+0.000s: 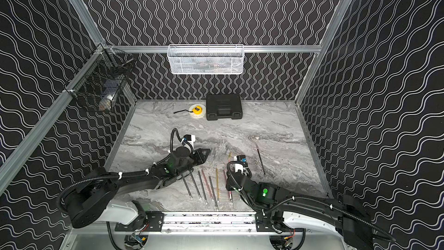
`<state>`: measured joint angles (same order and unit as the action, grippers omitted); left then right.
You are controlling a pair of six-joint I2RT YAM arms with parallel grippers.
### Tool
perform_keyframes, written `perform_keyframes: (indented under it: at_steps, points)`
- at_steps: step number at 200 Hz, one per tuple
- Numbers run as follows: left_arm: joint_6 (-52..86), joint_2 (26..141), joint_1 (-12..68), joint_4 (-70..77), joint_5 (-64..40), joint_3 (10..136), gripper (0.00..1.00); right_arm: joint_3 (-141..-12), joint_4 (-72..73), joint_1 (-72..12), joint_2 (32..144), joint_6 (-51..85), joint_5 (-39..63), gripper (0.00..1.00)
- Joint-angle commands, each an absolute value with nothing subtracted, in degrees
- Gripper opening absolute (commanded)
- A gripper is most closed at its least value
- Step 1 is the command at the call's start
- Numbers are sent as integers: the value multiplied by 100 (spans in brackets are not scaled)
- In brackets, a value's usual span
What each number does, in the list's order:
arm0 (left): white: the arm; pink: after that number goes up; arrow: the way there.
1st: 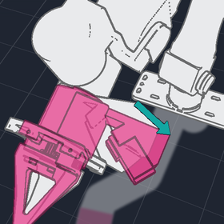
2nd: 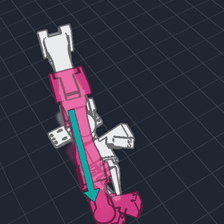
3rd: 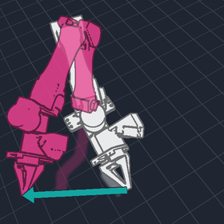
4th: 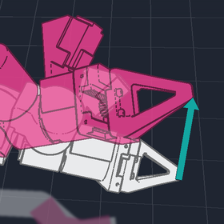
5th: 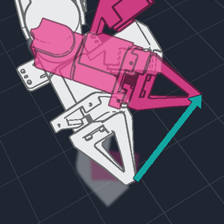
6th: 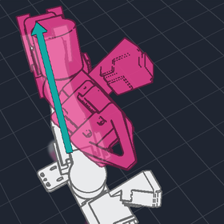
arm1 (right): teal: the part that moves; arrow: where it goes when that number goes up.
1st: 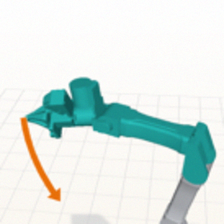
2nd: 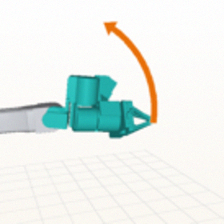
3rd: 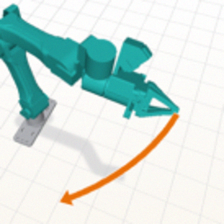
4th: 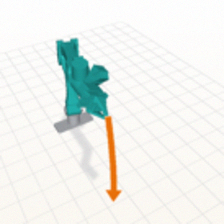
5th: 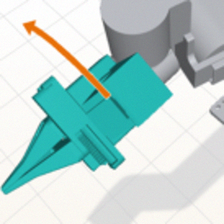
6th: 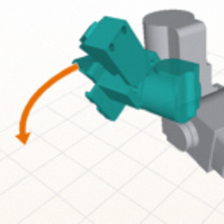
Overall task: Remove the protective cover of the pencils
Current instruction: Place the pencil at the center of the board.
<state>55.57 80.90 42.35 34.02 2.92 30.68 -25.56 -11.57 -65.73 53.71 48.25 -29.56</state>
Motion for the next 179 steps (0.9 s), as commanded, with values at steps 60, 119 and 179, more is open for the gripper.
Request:
perform_keyframes:
  at_steps: [60,119,179]
  points:
    - [5510,8050,4201,3626,49,2971,0,-2692,-2148,-5008,6107,5029,-2032,0]
    - [5451,7753,4192,3467,20,2892,0,-2404,-1671,-4344,6315,4933,-1398,0]
    - [5529,7887,4197,3601,0,2901,0,-2425,-1337,-4193,6783,4815,-1090,0]
